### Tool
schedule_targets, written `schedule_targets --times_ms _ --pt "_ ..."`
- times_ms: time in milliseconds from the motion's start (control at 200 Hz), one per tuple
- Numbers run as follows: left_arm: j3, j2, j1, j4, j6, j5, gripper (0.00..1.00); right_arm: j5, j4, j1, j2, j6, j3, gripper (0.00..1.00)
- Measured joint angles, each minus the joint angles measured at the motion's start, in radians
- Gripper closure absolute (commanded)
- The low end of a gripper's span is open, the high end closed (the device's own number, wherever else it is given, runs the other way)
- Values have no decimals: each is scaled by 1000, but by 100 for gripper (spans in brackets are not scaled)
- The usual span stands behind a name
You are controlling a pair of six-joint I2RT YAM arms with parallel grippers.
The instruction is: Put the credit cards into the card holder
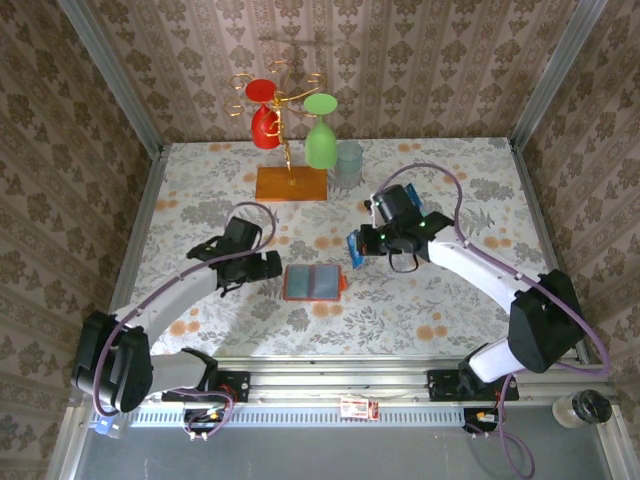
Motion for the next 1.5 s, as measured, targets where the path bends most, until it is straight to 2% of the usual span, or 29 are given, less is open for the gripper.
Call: schedule_targets --times_ms 255,380,710,1125,1495 --pt "0 69 -109 1 1 -42 0 -82 330 47 6 174 -191 100" --pt "1 97 -140 1 2 -76 0 -81 463 68 10 245 -280 100" --pt "12 134 -177 1 24 -127 0 -35 744 137 59 385 -372 100" --pt "18 135 -186 3 55 -141 0 100 857 195 66 468 -487 100" --pt "18 172 -186 40 64 -140 0 127 932 210 66 489 -496 100"
